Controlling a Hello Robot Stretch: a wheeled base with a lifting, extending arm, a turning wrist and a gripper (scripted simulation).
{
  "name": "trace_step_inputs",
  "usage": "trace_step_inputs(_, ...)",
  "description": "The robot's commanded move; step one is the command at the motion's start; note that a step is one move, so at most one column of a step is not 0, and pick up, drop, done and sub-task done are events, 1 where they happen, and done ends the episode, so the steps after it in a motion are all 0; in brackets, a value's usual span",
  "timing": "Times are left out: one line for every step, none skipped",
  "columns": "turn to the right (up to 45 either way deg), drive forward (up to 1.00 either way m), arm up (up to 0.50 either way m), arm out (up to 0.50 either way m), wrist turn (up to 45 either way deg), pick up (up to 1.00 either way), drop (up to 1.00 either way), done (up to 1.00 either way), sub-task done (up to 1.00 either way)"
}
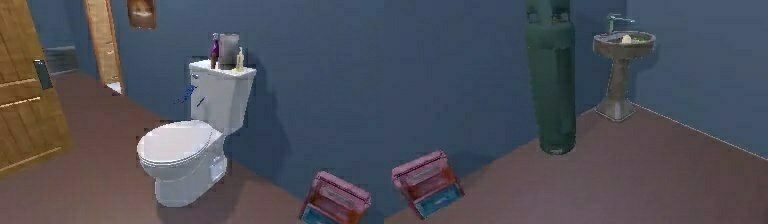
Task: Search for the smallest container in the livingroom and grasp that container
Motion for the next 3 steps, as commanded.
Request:
trace_step_inputs(-39.0, 0.0, 0.0, 0.0, 0.0, 0.0, 0.0, 0.0, 0.0)
trace_step_inputs(0.0, 1.0, 0.0, 0.0, 0.0, 0.0, 0.0, 0.0, 0.0)
trace_step_inputs(-9.0, 0.0, 0.0, 0.0, 0.0, 0.0, 0.0, 0.0, 0.0)
